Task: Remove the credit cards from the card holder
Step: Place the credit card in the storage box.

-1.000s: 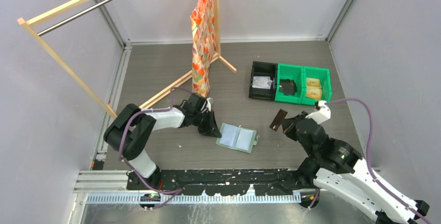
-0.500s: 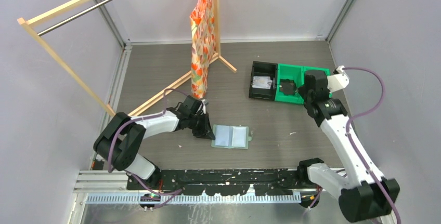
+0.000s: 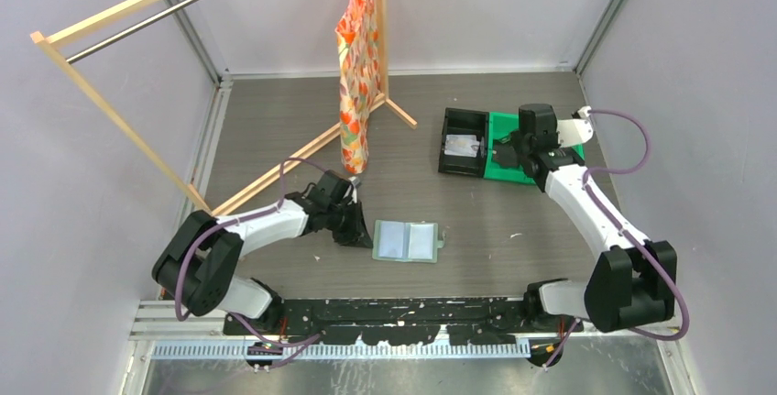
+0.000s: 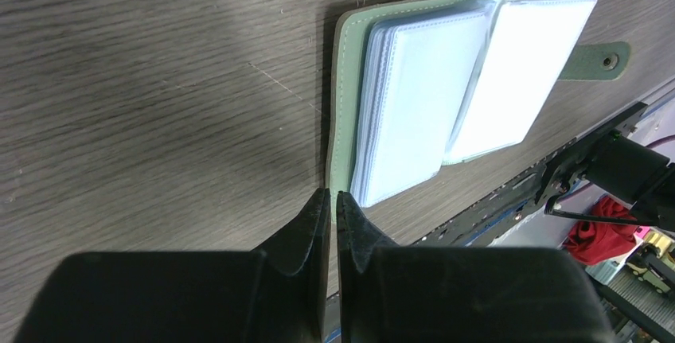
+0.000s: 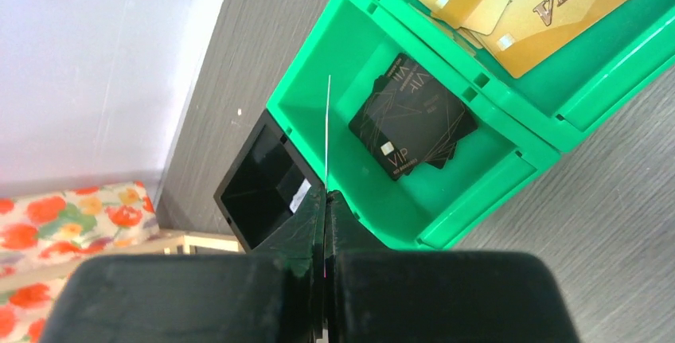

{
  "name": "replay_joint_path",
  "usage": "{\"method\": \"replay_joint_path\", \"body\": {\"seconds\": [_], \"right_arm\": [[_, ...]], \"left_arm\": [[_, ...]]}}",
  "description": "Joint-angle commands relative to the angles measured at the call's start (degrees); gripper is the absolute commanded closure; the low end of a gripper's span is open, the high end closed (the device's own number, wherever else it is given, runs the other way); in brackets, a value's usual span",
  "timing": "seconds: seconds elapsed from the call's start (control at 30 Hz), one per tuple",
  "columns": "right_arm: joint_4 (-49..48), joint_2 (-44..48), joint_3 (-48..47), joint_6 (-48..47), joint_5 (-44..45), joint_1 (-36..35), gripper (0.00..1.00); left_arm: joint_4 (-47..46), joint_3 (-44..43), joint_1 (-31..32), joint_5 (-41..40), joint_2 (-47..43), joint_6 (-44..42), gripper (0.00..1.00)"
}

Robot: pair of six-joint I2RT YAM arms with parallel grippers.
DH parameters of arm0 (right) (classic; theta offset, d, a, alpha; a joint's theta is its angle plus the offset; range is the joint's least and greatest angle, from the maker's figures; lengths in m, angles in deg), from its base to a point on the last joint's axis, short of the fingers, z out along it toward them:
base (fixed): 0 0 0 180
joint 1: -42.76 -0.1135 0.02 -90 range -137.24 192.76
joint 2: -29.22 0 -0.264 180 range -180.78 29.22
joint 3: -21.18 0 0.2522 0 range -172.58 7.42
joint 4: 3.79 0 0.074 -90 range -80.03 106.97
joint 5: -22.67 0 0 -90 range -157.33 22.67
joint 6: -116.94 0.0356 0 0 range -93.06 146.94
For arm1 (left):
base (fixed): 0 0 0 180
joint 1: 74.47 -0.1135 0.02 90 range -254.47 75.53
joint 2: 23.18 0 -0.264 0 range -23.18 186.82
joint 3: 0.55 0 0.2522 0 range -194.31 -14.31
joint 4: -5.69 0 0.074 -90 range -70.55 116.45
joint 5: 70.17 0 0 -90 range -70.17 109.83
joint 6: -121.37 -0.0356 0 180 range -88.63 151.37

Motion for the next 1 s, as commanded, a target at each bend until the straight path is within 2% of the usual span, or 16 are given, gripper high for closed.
{"method": "replay_joint_path", "body": {"seconds": [0.0,0.4,0.6,0.67,0.7,0.8,0.97], "right_arm": [[-4.5,-1.5,-1.0,9.4,6.8,0.2,1.00],[-6.8,-13.8,-2.8,16.5,10.6,0.3,1.00],[-6.4,-16.9,-2.0,20.9,10.9,0.2,0.99],[-9.1,-16.8,-0.2,20.9,9.7,0.2,0.99],[-10.0,-16.8,0.7,21.0,9.1,0.3,0.99],[-10.0,-17.3,1.3,21.3,8.1,0.3,0.84],[-9.5,-18.3,0.8,20.5,6.8,0.2,0.76]], "left_arm": [[1.8,0.3,-0.2,-1.1,-3.6,-0.7,0.91],[2.8,1.0,-0.2,-2.1,-6.9,0.1,0.91],[3.6,0.9,-0.3,-2.5,-7.0,-0.1,0.90],[3.6,0.8,-0.3,-2.7,-6.7,-0.1,0.91],[3.6,0.6,-0.3,-2.7,-6.5,-0.1,0.91],[3.5,0.3,-0.3,-2.5,-6.0,0.0,0.91],[3.7,-0.3,-0.3,-2.6,-5.5,-0.2,0.91]]}}
